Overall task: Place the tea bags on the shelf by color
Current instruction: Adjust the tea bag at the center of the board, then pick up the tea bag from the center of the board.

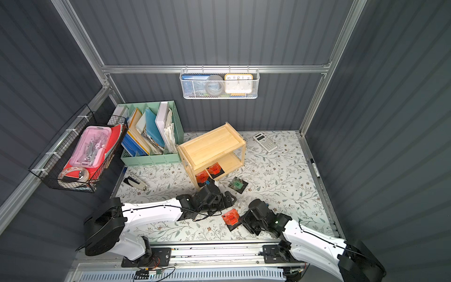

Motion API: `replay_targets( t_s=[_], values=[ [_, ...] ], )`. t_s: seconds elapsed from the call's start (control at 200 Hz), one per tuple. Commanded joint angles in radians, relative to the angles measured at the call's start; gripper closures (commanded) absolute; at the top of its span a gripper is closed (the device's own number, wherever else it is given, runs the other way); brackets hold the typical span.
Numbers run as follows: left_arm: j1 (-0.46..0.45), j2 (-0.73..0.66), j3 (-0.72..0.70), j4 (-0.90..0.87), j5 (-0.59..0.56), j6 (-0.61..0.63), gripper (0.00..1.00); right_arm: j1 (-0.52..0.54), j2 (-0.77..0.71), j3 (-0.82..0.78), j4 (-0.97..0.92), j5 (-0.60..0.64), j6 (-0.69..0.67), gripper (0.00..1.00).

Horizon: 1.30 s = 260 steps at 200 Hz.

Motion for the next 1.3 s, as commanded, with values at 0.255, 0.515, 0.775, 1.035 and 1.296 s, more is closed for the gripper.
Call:
replay_targets(
  t_s=[0.255,0.515,0.775,1.035,1.296],
  values=[
    [-0.007,0.054,0.03,0.011,0.035,0.025,0.0,-0.003,0.029,-0.001,0.054,0.072,-0.032,0.62],
    [-0.015,0.085,0.017,0.046,0.055,0.008,0.01,-0.004,-0.055,-0.026,-0.005,0.075,-0.039,0.62],
    [-0.029,0.117,0.013,0.066,0.069,-0.026,0.05,-0.004,-0.124,-0.052,-0.042,0.066,-0.04,0.63],
    [-0.038,0.133,0.013,0.05,0.07,-0.047,0.05,-0.005,-0.094,-0.061,-0.009,0.031,-0.043,0.63],
    [-0.041,0.138,0.0,0.046,0.075,-0.066,0.05,-0.004,-0.056,-0.06,0.024,0.004,-0.049,0.63]
  ],
)
